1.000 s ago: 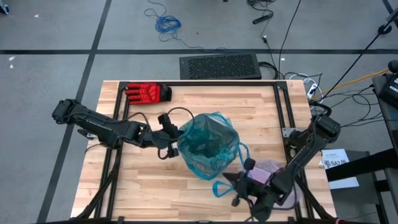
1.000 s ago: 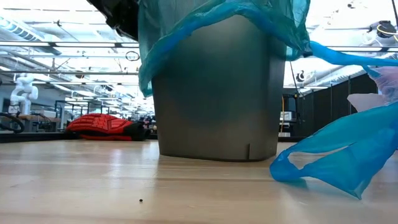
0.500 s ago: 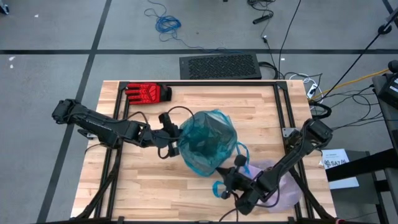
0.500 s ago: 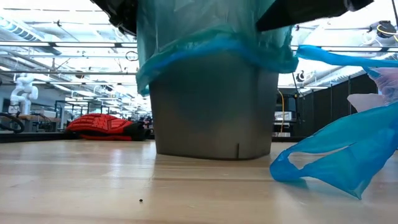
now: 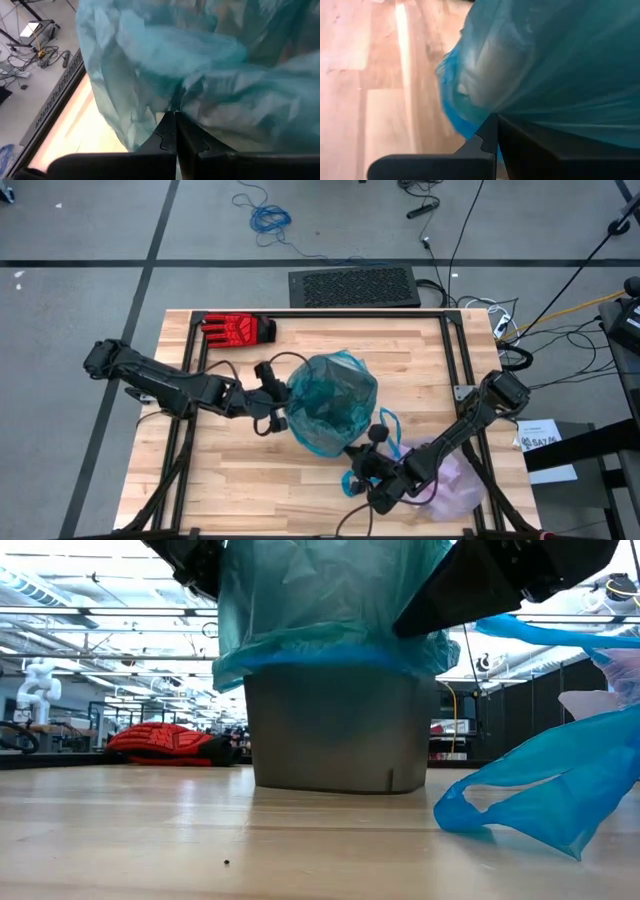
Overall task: Place trash/remove bag and relplace
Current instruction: Insert the blue trash bag into the black trash bin
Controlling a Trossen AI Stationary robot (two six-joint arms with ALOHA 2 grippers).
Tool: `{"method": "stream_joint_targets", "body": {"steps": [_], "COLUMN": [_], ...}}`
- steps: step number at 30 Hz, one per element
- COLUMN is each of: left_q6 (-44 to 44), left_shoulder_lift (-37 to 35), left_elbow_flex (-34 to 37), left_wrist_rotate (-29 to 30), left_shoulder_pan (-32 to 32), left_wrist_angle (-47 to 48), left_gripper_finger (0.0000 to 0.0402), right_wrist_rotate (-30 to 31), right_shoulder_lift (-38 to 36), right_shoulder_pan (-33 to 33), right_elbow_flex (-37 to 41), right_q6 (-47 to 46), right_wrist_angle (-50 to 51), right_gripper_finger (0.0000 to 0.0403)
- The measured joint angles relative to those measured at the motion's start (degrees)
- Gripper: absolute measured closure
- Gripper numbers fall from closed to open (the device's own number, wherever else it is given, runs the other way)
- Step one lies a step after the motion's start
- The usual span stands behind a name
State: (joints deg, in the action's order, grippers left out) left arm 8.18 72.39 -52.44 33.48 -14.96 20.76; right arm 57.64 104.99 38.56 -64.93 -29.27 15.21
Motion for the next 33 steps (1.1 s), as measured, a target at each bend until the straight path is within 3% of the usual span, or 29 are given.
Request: {"method": "stream_joint_targets", "body": {"steps": [9, 16, 22, 27, 33], "left_q6": [2.08, 2.98, 1.99, 1.53, 1.5], "left_shoulder_lift": [0.01, 0.01, -0.21, -0.32, -1.34], "left_elbow_flex": [8.43, 10.49, 10.53, 10.53, 10.57], "left_wrist_rotate": [0.78, 1.3, 1.42, 1.9, 3.55], "left_shoulder_pan": [0.0, 0.0, 0.0, 0.0, 0.0], "left_wrist_angle": [-9.91, -11.35, -11.27, -11.31, -11.33], "left_gripper_finger": [0.0402, 0.0402, 0.0402, 0.0402, 0.0402], "right_wrist_rotate": [-7.51, -14.58, -19.38, -22.11, -21.98], "right_shoulder_lift": [0.0, -0.24, -3.8, -8.04, -11.15], "right_shoulder_pan": [-1.62, -3.14, -0.29, 2.22, -0.6], "right_elbow_flex": [0.04, 0.07, -2.28, -8.49, -23.19], "right_q6": [-0.12, 0.12, 3.28, 8.82, 25.11], "right_wrist_angle": [0.12, 0.04, 0.31, 3.28, 16.54], "right_gripper_finger": [0.0403, 0.0403, 0.0403, 0.0403, 0.0403]}}
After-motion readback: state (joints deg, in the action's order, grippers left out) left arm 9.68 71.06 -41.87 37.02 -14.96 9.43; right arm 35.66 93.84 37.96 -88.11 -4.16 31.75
